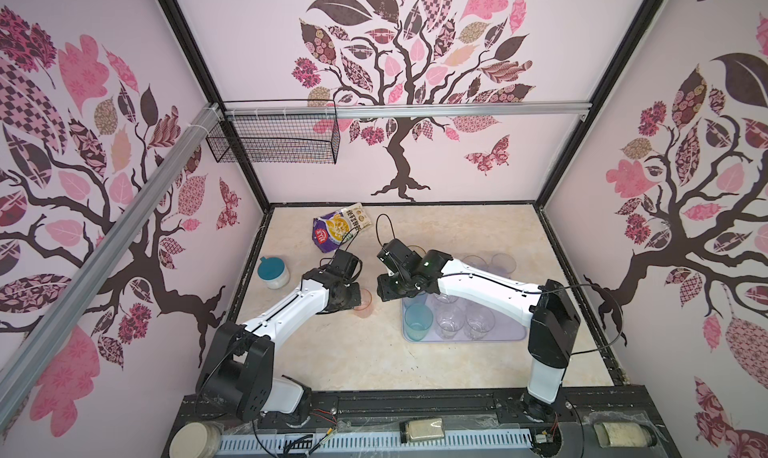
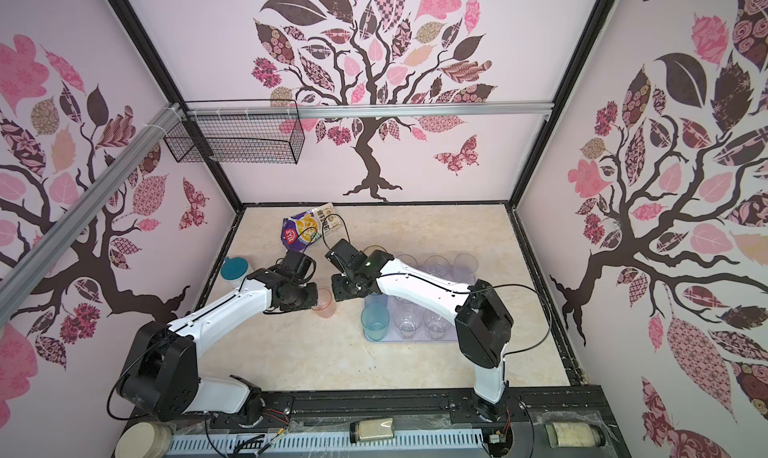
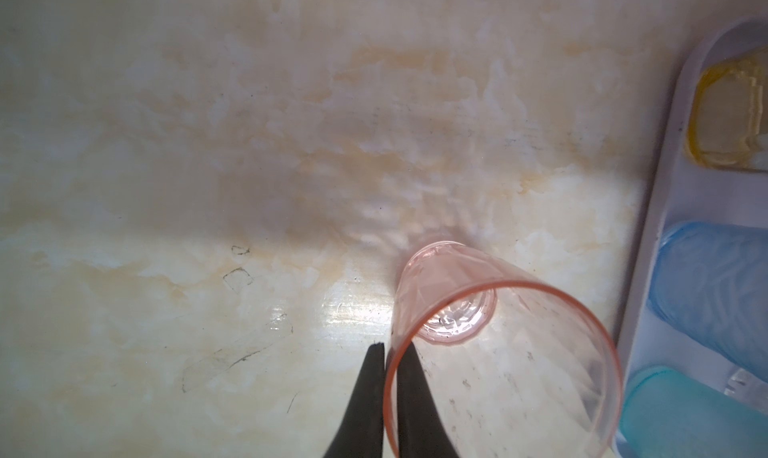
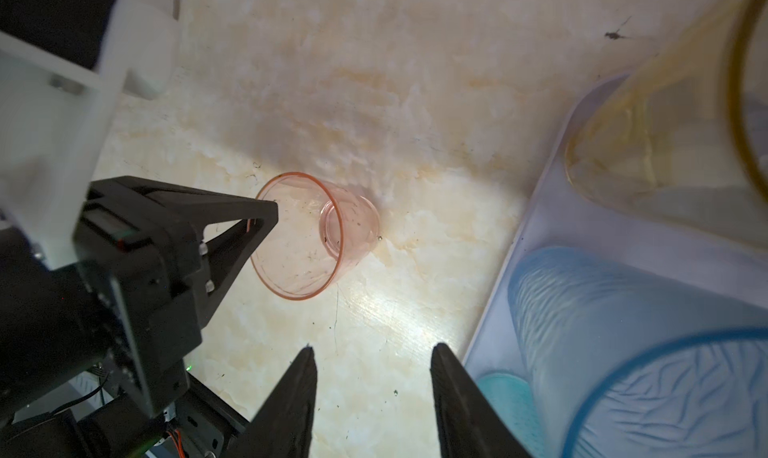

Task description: Place the glasses into the tray

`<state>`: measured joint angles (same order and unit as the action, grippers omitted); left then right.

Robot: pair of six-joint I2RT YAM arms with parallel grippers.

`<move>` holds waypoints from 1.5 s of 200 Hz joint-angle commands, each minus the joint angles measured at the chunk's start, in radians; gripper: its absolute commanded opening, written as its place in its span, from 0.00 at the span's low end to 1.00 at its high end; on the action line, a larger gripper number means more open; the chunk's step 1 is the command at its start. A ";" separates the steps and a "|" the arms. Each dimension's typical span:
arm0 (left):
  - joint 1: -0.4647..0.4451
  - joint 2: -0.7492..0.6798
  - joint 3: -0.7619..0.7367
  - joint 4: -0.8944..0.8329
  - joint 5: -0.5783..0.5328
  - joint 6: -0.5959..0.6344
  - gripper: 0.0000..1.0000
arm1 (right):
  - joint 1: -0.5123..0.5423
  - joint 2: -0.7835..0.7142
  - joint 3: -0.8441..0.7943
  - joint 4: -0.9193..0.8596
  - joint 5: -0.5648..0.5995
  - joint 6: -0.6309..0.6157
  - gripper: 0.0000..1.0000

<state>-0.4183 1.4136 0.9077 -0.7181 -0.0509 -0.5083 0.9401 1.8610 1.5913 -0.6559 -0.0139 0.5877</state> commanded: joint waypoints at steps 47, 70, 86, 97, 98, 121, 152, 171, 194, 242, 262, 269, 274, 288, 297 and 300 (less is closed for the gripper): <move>0.083 -0.142 0.014 -0.049 0.025 0.022 0.25 | 0.033 0.145 0.146 -0.052 0.038 0.001 0.48; 0.156 -0.211 0.030 -0.067 0.033 0.054 0.26 | 0.047 0.189 0.184 -0.067 0.044 -0.004 0.48; 0.221 -0.251 0.041 -0.063 0.034 0.084 0.27 | 0.058 0.222 0.205 -0.075 0.050 -0.008 0.48; 0.255 -0.264 0.044 -0.058 0.036 0.101 0.27 | 0.063 0.247 0.222 -0.081 0.057 -0.011 0.48; 0.257 -0.266 0.043 -0.058 0.037 0.102 0.28 | 0.063 0.248 0.223 -0.082 0.058 -0.011 0.48; 0.270 -0.285 0.025 -0.039 0.036 0.105 0.28 | 0.067 0.294 0.253 -0.094 0.077 -0.023 0.48; 0.270 -0.303 -0.025 -0.004 0.041 0.089 0.28 | 0.068 0.351 0.278 -0.100 0.093 -0.037 0.46; 0.270 -0.307 -0.033 -0.006 0.027 0.094 0.29 | 0.068 0.377 0.290 -0.102 0.102 -0.041 0.39; 0.271 -0.315 -0.026 -0.010 0.015 0.096 0.29 | 0.069 0.386 0.323 -0.121 0.102 -0.054 0.26; 0.270 -0.320 0.073 -0.065 0.004 0.115 0.30 | 0.074 0.318 0.477 -0.247 0.108 -0.094 0.04; 0.270 -0.334 0.144 -0.097 -0.023 0.143 0.30 | 0.073 0.263 0.533 -0.298 0.087 -0.115 0.03; 0.270 -0.337 0.173 -0.111 -0.038 0.157 0.31 | 0.072 0.239 0.547 -0.316 0.091 -0.121 0.03; 0.270 -0.337 0.195 -0.123 -0.046 0.169 0.31 | 0.070 0.221 0.556 -0.327 0.095 -0.125 0.03; 0.268 -0.333 0.257 -0.149 -0.059 0.204 0.31 | 0.056 0.162 0.557 -0.346 0.110 -0.133 0.03; 0.258 -0.326 0.291 -0.165 -0.063 0.215 0.31 | 0.041 0.120 0.549 -0.356 0.129 -0.134 0.03; 0.252 -0.323 0.302 -0.168 -0.062 0.218 0.31 | 0.035 0.107 0.544 -0.358 0.135 -0.134 0.04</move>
<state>-0.1505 1.1000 1.0985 -0.8379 -0.0769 -0.3550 1.0004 2.1399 2.1033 -0.9295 0.0818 0.4786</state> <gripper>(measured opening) 0.312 0.079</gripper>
